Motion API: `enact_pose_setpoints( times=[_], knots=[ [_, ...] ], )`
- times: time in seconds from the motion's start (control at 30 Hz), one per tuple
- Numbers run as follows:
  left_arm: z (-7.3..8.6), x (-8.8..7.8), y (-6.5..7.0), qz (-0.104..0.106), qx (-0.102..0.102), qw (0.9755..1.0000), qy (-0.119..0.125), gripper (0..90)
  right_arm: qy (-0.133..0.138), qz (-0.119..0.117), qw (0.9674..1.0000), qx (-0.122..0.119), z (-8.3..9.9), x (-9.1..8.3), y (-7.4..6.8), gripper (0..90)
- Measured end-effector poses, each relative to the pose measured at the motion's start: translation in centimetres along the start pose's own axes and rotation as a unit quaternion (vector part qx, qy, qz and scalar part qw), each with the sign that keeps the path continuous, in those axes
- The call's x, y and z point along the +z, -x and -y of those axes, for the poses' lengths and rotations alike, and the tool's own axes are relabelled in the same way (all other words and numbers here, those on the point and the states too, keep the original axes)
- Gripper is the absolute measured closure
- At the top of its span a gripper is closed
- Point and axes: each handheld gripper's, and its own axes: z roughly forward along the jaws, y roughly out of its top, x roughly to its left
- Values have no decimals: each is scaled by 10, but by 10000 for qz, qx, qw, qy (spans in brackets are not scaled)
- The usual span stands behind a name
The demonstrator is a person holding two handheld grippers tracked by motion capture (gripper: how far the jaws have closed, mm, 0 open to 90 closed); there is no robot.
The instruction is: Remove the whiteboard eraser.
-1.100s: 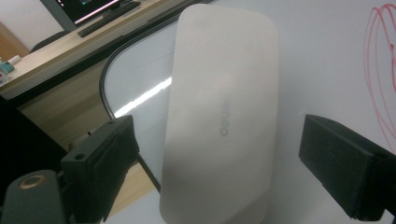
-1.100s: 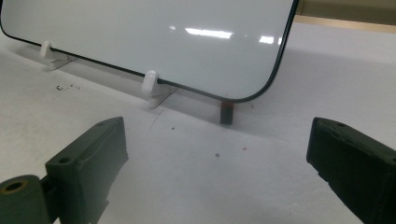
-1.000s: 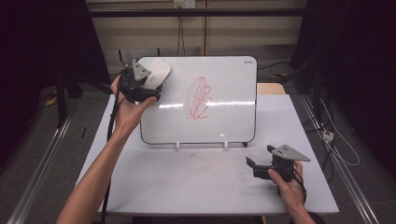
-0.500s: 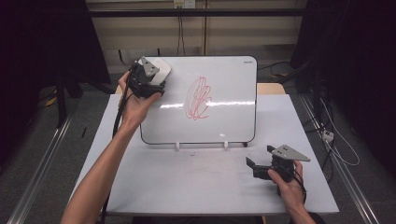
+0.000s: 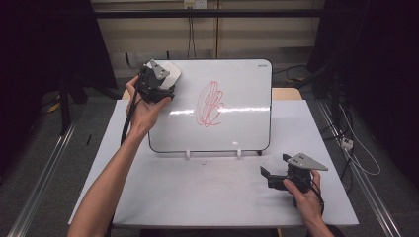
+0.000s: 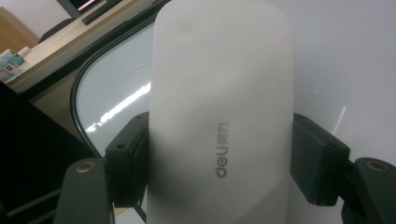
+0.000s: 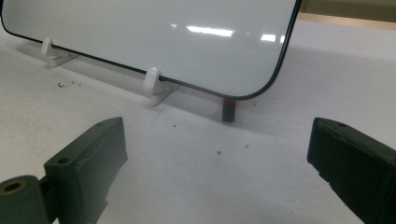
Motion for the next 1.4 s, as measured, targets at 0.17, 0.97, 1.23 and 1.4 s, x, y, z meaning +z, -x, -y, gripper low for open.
enact_pose_setpoints(
  times=[0.17, 0.97, 1.23, 1.4],
  knots=[
    [0, -1, -2, 70, -58, 10000, -6, 309, -8, -3, 10000, 19, 0, 0, 0, 47],
    [4, -6, -13, 526, -476, 9974, 136, 311, -11, -15, 10000, 6, 0, 1, 1, 47],
    [0, -20, -11, 659, -529, 9955, 426, 311, -15, -30, 10000, 45, -1, 4, 0, 47],
    [5, -27, -12, 630, -620, 9945, 560, 311, -12, -32, 10000, 38, -1, 4, 0, 47]
  ],
)
